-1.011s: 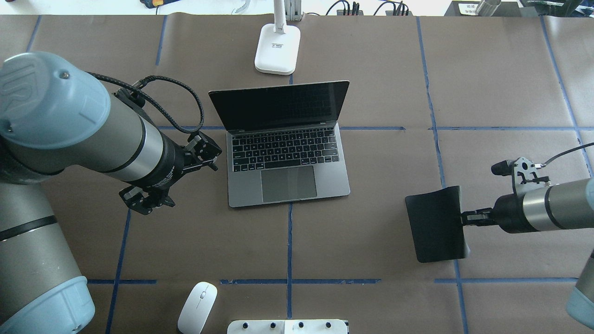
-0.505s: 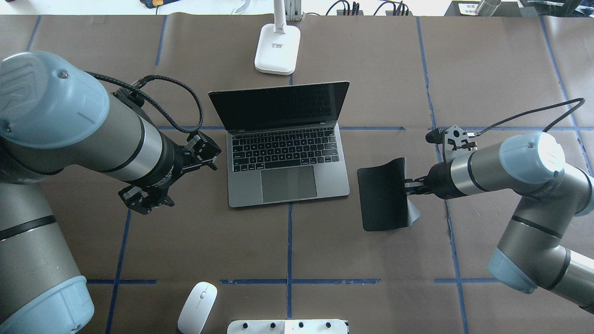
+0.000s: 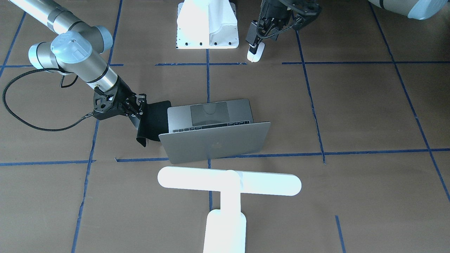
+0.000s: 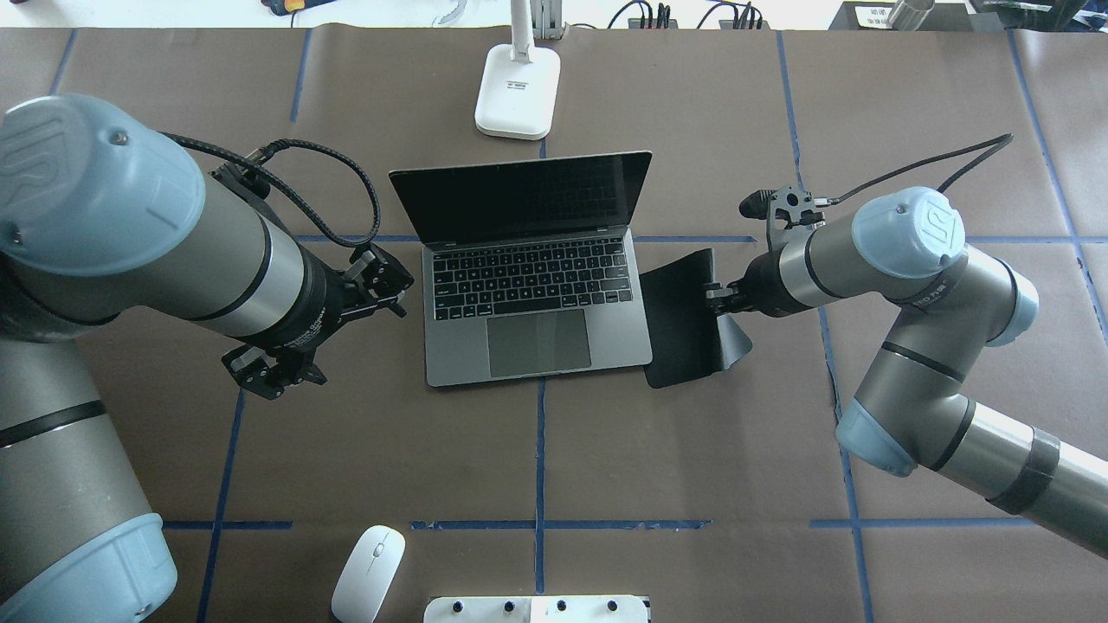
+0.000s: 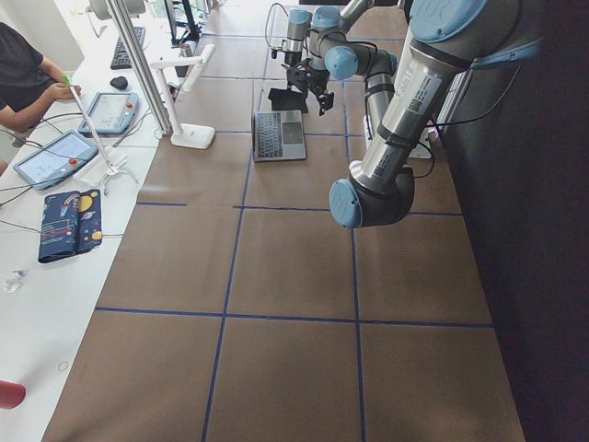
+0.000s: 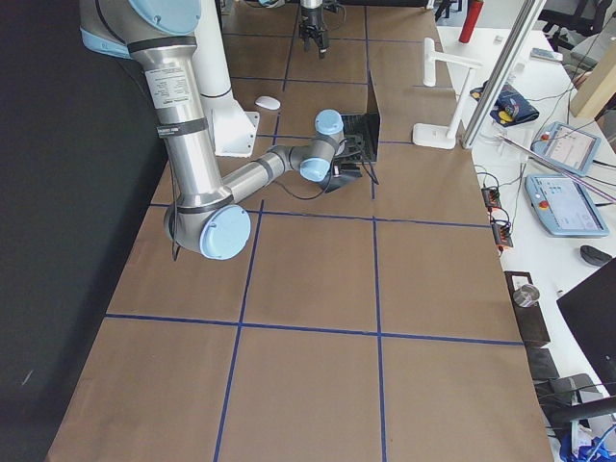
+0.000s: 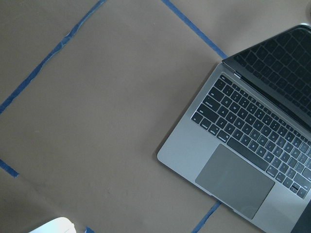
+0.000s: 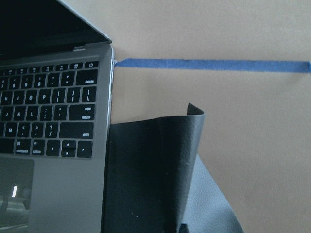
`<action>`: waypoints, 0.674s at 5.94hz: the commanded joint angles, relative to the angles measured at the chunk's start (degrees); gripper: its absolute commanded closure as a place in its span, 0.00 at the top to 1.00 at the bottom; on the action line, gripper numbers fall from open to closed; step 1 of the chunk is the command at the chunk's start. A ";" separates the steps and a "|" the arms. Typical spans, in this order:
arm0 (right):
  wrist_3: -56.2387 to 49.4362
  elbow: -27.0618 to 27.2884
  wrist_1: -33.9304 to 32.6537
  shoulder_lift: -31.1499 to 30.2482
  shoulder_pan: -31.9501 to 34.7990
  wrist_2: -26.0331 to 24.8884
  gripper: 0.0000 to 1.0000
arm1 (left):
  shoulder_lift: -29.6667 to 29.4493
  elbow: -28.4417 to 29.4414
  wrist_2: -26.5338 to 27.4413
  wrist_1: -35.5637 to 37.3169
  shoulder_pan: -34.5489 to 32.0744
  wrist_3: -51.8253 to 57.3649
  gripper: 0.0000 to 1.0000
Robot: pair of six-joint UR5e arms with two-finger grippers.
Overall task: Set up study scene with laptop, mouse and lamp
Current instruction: 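Carry the mouse pad with the right gripper beside the laptop and lower it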
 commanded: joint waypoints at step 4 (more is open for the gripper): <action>0.55 -1.40 -3.89 -0.27 2.01 2.55 0.00 | 0.01 -0.59 0.00 -0.09 0.00 0.02 1.00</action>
